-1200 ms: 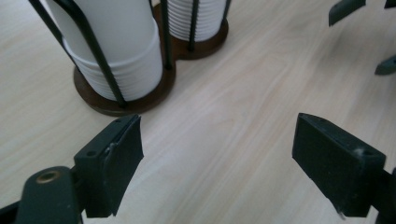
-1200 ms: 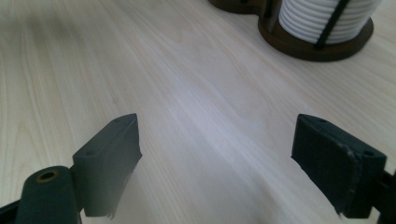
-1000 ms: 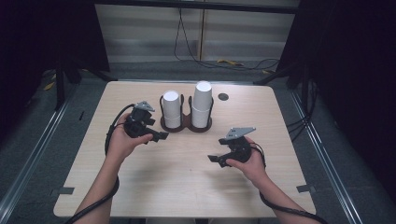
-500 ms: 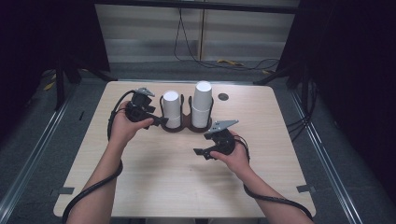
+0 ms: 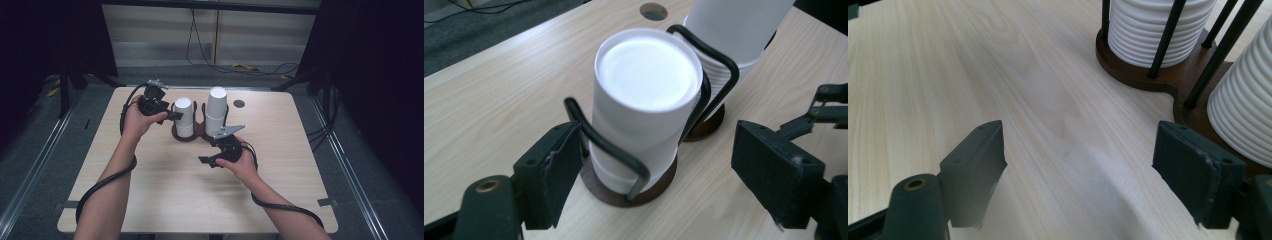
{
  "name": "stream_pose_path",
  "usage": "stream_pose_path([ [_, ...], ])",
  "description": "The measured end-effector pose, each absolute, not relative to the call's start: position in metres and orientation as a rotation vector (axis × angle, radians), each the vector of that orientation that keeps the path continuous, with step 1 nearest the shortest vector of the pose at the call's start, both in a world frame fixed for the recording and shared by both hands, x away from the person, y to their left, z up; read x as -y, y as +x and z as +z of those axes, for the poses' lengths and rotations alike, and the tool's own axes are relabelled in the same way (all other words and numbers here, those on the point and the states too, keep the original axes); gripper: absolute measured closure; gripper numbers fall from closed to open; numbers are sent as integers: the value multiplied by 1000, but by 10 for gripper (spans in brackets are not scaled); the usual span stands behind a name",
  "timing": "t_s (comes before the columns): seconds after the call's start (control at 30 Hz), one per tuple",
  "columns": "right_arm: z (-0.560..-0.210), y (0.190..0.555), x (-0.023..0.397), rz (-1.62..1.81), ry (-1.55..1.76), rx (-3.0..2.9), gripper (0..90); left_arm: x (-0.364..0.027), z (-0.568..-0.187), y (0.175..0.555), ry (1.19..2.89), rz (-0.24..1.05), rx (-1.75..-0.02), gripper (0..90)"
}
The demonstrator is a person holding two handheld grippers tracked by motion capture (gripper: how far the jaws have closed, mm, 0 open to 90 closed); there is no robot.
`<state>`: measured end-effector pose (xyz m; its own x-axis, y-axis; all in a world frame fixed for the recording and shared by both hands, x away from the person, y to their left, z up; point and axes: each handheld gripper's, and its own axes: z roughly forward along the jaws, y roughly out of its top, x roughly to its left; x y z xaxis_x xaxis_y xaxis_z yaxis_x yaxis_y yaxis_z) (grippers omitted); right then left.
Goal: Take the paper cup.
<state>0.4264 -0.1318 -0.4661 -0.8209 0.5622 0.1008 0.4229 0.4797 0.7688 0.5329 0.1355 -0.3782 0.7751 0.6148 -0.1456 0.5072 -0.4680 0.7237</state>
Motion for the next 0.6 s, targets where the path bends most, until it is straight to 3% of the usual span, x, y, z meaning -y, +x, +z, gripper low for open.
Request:
stream_pose_path([
  [0.6, -466, 442, 110, 1255, 840, -2519, 243, -113, -380, 554, 2189, 200, -814, 273],
])
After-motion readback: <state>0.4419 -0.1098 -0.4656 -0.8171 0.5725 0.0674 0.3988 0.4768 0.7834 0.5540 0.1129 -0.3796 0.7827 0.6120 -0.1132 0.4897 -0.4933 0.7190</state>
